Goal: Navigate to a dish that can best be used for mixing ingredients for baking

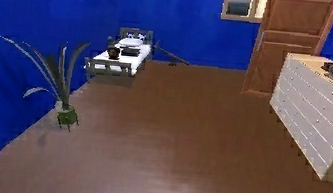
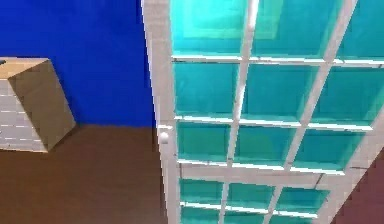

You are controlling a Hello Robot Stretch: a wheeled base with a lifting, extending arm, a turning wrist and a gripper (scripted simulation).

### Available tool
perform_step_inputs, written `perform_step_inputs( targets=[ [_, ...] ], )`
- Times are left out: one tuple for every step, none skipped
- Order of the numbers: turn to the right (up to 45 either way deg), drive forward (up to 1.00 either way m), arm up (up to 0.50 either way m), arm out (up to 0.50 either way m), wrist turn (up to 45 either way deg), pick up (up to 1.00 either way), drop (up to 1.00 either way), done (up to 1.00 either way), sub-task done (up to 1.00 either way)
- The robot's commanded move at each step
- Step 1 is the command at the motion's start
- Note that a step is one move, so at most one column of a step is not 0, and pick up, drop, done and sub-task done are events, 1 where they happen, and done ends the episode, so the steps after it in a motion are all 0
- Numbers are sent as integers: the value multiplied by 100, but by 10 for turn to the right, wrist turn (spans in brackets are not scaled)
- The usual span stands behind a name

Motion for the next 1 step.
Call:
perform_step_inputs(
  targets=[
    [0, 30, 0, 0, 0, 0, 0, 0, 0]
  ],
)
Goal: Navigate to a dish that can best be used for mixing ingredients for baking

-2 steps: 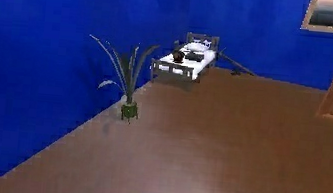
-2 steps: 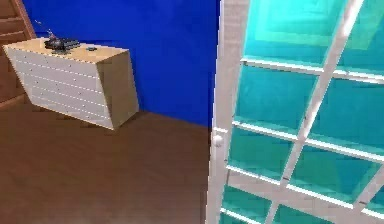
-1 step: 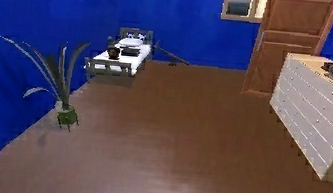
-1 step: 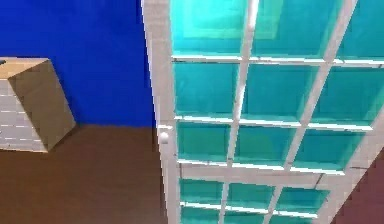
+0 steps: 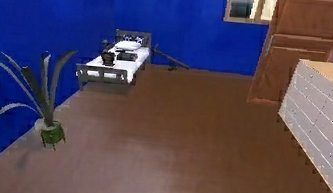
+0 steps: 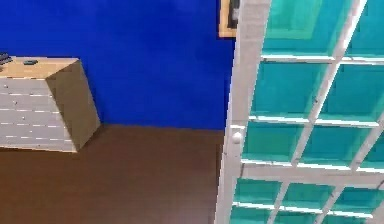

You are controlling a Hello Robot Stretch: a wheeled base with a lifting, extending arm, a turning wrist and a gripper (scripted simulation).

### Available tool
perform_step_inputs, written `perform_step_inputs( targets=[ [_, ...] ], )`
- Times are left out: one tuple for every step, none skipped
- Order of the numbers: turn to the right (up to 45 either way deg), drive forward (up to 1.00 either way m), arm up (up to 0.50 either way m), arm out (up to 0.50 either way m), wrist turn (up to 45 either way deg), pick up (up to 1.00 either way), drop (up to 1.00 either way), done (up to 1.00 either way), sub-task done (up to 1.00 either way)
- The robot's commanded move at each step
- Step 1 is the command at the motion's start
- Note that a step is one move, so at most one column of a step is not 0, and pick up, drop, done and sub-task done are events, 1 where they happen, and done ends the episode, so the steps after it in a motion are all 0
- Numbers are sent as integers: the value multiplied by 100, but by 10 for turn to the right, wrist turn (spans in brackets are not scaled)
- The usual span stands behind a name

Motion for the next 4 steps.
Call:
perform_step_inputs(
  targets=[
    [120, 0, 0, 0, 0, 0, 0, 0, 0],
    [0, 100, 0, 0, 0, 0, 0, 0, 0],
    [0, 100, 0, 0, 0, 0, 0, 0, 0],
    [60, 0, 0, 0, 0, 0, 0, 0, 0]
  ],
)
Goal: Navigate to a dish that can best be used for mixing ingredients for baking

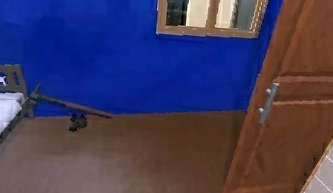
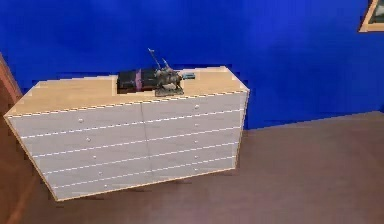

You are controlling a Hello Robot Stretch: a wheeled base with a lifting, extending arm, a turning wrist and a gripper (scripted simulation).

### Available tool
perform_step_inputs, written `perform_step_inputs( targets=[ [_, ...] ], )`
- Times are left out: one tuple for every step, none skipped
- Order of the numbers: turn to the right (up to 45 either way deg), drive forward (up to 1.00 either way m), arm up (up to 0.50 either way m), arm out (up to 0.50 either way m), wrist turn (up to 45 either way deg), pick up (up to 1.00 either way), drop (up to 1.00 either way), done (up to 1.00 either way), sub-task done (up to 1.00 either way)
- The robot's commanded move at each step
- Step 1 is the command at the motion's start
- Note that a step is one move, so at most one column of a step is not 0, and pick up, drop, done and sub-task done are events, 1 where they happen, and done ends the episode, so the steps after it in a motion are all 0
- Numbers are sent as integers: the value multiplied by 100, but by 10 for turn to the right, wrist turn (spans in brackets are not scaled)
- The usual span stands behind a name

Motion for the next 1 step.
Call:
perform_step_inputs(
  targets=[
    [0, 75, 0, 0, 0, 0, 0, 0, 0]
  ],
)
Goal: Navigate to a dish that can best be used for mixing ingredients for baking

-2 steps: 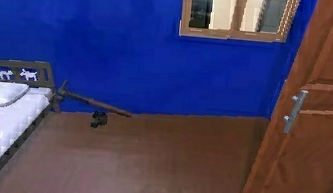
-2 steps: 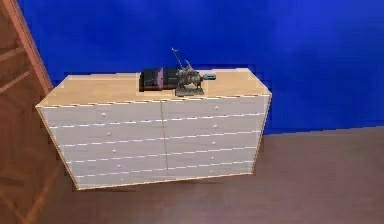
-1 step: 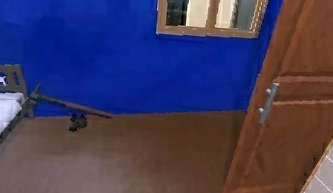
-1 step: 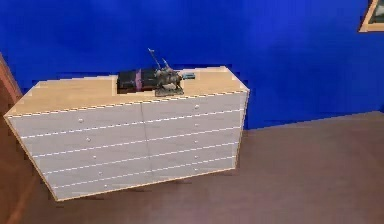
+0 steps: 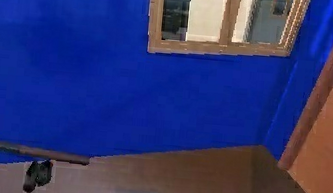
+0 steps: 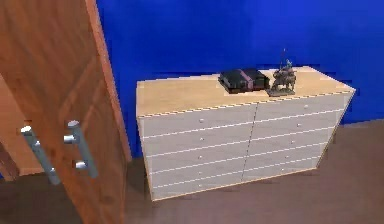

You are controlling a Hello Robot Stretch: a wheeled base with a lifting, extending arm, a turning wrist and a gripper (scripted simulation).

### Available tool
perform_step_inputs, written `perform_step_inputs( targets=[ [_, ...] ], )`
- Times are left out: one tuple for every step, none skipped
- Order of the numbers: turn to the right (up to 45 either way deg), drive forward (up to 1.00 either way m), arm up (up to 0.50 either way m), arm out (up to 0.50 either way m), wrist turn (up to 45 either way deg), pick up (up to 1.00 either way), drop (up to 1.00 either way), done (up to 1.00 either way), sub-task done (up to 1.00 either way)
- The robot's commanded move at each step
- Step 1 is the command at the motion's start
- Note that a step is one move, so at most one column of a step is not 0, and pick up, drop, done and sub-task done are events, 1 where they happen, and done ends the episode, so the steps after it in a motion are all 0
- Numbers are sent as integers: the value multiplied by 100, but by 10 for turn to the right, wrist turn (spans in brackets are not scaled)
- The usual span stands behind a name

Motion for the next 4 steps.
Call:
perform_step_inputs(
  targets=[
    [0, 50, 0, 0, 0, 0, 0, 0, 0],
    [240, 0, 0, 0, 0, 0, 0, 0, 0],
    [0, 65, 0, 0, 0, 0, 0, 0, 0],
    [450, 0, 0, 0, 0, 0, 0, 0, 0]
  ],
)
